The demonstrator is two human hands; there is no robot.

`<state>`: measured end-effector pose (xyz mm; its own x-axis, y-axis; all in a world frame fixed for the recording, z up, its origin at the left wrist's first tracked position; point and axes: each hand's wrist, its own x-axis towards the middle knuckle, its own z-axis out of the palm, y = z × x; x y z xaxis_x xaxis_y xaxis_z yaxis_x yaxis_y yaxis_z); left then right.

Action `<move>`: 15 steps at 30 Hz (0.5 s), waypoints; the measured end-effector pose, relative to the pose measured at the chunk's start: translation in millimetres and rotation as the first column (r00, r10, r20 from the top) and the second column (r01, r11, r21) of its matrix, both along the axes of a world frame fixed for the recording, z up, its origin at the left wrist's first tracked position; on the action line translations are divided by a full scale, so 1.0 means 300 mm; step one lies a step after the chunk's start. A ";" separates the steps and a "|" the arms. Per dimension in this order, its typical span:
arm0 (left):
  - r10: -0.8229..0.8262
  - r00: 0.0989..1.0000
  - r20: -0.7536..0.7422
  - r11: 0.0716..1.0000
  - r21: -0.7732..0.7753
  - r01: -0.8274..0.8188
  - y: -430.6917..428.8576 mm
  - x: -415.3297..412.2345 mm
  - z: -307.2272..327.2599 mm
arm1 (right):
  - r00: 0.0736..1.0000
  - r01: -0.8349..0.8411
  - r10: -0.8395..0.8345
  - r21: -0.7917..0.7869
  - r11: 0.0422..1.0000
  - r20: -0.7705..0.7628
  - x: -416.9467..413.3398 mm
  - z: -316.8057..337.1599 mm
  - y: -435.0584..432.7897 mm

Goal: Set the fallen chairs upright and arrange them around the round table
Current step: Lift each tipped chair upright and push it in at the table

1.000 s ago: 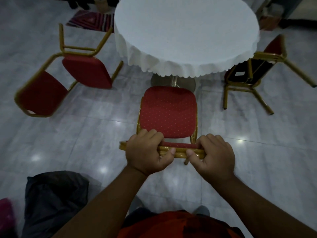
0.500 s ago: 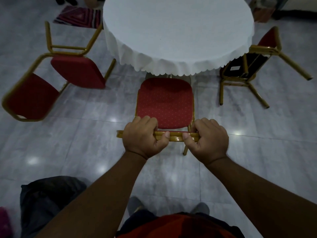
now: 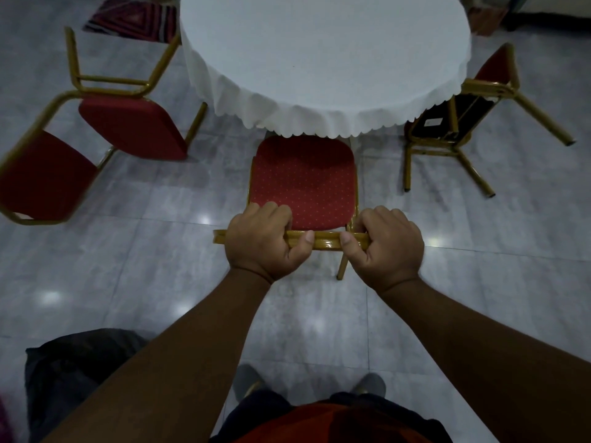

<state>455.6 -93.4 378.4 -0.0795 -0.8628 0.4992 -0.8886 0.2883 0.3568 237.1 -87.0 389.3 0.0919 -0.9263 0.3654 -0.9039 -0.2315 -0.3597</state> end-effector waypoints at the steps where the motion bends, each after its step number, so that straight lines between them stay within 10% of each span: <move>1: -0.001 1.000 0.000 1.000 -0.003 0.001 -0.003 0.001 -0.003 | 1.000 0.000 0.000 -0.001 1.000 0.003 0.001 -0.001 -0.002; 15: -0.040 0.999 0.017 0.994 0.103 0.038 -0.028 0.019 0.012 | 0.998 0.063 -0.061 0.076 0.995 -0.026 0.020 0.024 -0.012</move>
<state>461.2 -101.8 382.1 -0.1227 -0.9057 0.4058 -0.8844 0.2854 0.3694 243.0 -90.7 396.5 0.0412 -0.9558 0.2910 -0.9239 -0.1473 -0.3530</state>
